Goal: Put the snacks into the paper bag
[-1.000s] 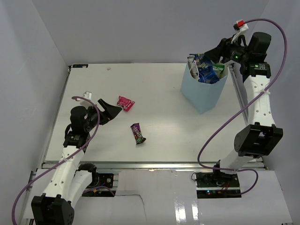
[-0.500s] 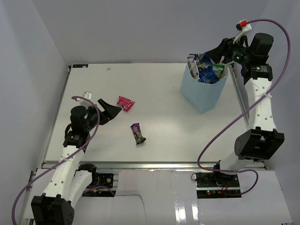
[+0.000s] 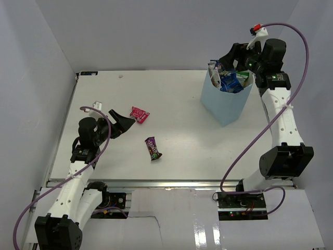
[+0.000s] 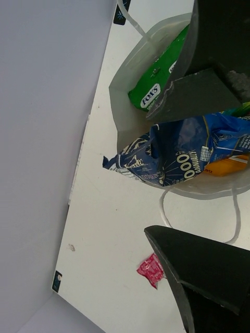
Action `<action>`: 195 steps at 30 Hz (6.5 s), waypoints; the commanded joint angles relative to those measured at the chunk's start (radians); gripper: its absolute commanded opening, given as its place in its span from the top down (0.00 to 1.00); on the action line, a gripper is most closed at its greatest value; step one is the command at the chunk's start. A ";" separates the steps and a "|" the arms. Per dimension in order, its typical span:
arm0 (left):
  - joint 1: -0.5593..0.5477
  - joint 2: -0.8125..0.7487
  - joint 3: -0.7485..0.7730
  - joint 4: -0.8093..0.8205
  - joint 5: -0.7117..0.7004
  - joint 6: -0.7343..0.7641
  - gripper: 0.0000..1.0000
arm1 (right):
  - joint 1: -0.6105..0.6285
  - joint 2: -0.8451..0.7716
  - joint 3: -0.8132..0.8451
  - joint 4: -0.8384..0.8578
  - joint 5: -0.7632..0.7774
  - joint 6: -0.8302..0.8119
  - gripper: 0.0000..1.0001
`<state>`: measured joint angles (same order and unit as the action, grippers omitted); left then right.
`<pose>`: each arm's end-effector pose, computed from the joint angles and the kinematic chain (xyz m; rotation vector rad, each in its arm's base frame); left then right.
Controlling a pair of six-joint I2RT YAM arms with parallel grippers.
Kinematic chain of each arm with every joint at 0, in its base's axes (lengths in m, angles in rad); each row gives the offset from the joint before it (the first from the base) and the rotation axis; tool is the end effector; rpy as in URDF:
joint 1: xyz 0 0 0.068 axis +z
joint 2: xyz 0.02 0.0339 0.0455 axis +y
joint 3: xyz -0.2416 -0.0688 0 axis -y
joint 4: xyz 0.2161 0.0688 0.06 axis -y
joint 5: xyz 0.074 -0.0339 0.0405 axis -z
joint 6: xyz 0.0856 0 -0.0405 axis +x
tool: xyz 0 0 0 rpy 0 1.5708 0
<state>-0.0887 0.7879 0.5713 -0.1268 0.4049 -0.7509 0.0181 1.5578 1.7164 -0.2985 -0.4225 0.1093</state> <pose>0.2135 -0.0528 0.2455 -0.3732 1.9673 -0.9404 0.3707 0.0418 0.4273 -0.2376 1.7028 0.4552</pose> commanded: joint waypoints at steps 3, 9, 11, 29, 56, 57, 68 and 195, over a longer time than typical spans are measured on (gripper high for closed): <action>0.001 -0.018 0.012 0.023 0.011 -0.002 0.07 | 0.025 0.018 0.011 0.010 0.117 0.023 0.14; 0.001 -0.009 0.013 0.027 0.015 -0.004 0.07 | 0.042 0.065 0.012 0.038 0.128 0.035 0.17; 0.001 -0.004 0.016 0.027 0.017 -0.004 0.07 | 0.043 0.085 0.015 0.039 0.133 0.033 0.22; 0.001 -0.041 -0.004 0.019 0.012 0.002 0.07 | -0.006 0.061 0.000 -0.023 0.001 -0.137 0.92; 0.001 -0.058 -0.008 0.013 0.029 0.007 0.07 | -0.066 0.173 -0.095 -0.067 -0.162 -0.296 0.92; 0.001 -0.059 -0.010 0.013 0.028 0.007 0.07 | -0.066 0.171 -0.107 -0.057 -0.170 -0.299 0.92; 0.001 -0.059 -0.017 0.018 0.031 0.002 0.07 | -0.075 0.151 -0.196 0.085 -0.328 -0.271 0.92; 0.003 0.701 0.323 -0.034 -0.069 0.268 0.21 | -0.072 0.052 0.101 -0.275 -0.034 -0.513 0.37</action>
<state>-0.0879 1.4578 0.8360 -0.1581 0.3424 -0.5415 -0.0566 1.7046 1.8206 -0.6075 -0.3595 -0.3988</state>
